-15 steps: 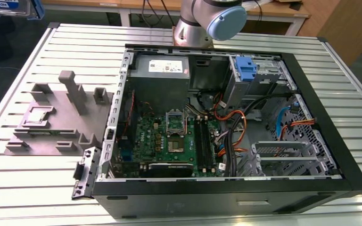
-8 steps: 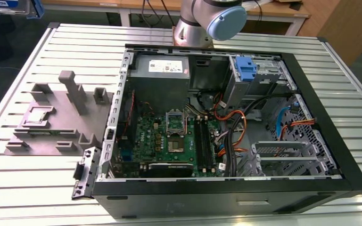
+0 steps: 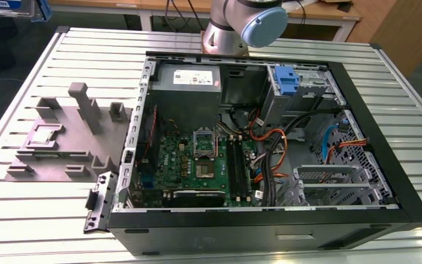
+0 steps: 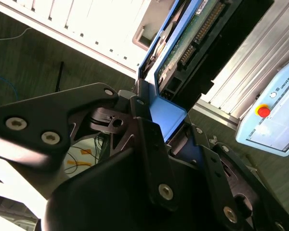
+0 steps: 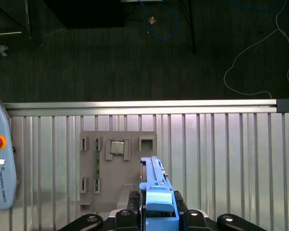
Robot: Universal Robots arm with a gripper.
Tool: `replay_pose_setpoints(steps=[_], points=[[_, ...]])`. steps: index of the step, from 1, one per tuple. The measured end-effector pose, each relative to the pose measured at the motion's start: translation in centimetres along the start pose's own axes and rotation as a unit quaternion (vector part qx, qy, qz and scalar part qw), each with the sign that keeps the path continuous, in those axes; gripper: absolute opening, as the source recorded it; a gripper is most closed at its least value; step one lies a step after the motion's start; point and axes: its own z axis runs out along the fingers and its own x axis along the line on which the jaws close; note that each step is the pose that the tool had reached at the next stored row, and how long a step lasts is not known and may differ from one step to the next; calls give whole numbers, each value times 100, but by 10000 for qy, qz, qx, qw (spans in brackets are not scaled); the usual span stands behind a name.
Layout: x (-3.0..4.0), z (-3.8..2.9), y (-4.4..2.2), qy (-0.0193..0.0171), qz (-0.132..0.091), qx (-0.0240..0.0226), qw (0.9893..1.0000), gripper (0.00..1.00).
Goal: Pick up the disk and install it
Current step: 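Pick up the disk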
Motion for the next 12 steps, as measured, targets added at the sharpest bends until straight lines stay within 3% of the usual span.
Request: replay_pose_setpoints(steps=[8,12], points=[[-1,5,-95,0,0,0,10000,37],[51,7,-106,0,0,-1,10000,37]])
